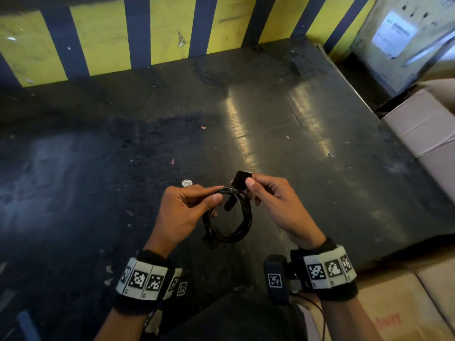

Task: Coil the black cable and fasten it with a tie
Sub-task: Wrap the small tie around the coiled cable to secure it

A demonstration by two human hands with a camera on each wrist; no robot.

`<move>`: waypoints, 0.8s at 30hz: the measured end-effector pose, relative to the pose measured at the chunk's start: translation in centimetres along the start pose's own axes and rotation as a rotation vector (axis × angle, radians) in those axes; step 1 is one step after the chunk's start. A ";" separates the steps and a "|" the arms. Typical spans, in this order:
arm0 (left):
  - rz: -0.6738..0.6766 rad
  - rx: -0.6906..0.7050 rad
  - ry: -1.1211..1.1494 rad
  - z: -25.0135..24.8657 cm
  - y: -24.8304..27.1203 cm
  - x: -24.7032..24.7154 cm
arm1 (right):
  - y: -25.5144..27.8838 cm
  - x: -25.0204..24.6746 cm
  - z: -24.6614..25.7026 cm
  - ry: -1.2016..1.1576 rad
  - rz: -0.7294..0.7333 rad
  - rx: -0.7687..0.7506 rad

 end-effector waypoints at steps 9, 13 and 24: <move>-0.087 -0.004 -0.026 0.4 0.3 -0.4 | 1.1 1.1 -0.1 -0.086 0.120 0.006; -0.098 -0.036 -0.023 0.6 0.3 -0.4 | 1.6 1.0 0.6 0.144 0.078 -0.077; -0.080 -0.128 -0.059 2.1 0.6 -0.1 | 1.2 0.4 -0.2 0.334 -0.274 -0.090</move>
Point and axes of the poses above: each hand's wrist, its own y-axis away from the middle knuckle, its own x-axis out of the palm, z = x × y, the point moved 8 cm from there along -y, towards the middle knuckle, and after that the axes turned 13 degrees about y, right-handed, at the moved point
